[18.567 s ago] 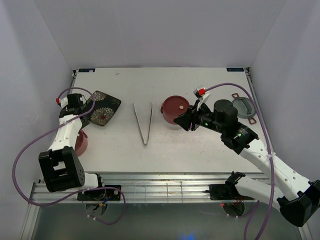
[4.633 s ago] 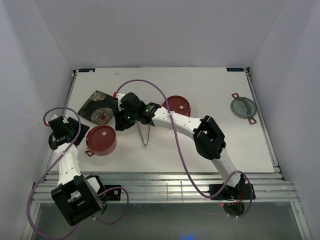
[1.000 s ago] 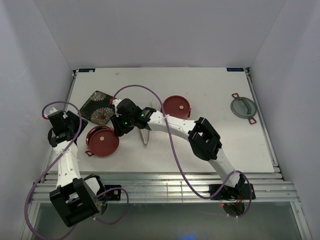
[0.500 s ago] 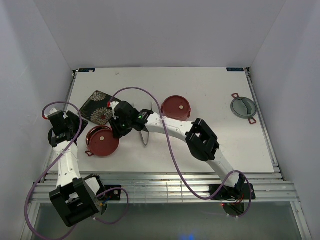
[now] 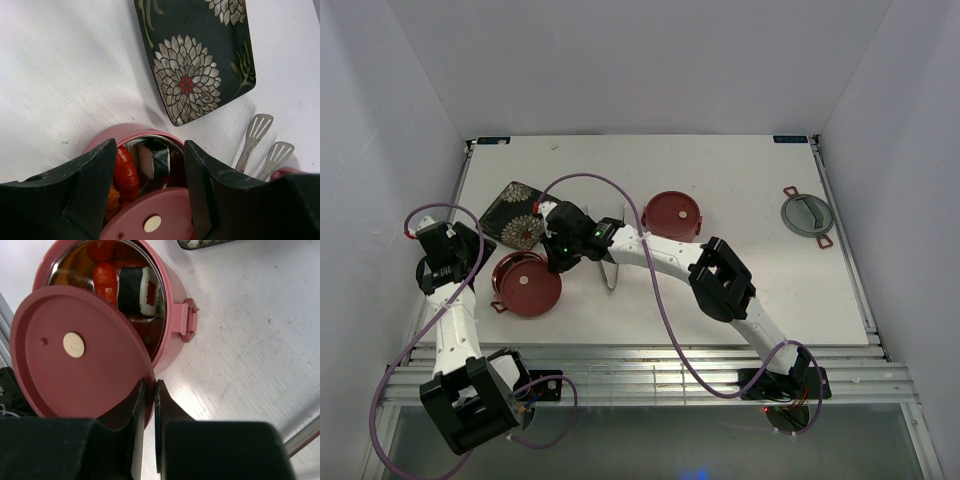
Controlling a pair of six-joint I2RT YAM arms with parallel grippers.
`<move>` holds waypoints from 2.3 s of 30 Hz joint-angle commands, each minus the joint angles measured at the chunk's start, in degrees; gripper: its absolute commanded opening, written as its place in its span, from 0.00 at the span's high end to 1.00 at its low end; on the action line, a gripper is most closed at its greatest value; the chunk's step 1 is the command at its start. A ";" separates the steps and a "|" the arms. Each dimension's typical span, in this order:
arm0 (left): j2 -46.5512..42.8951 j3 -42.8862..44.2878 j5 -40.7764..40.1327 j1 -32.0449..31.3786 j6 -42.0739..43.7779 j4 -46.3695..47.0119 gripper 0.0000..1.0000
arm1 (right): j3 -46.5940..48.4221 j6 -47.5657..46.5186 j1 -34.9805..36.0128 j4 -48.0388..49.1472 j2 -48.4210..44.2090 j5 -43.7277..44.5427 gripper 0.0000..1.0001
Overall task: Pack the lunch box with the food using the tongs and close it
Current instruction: Adjust the box lid on the packing box.
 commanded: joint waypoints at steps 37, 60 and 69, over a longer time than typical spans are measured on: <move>-12.52 0.92 5.99 0.00 -0.84 -3.41 0.33 | 8.72 -1.65 -0.75 8.38 7.61 4.91 0.92; -4.52 -3.11 5.83 0.00 -2.86 3.44 0.33 | 6.88 -3.23 -1.46 6.97 5.59 2.18 0.61; 0.13 -4.79 5.48 0.00 -2.77 5.64 0.33 | 5.56 -3.23 -1.72 6.97 5.50 1.13 0.63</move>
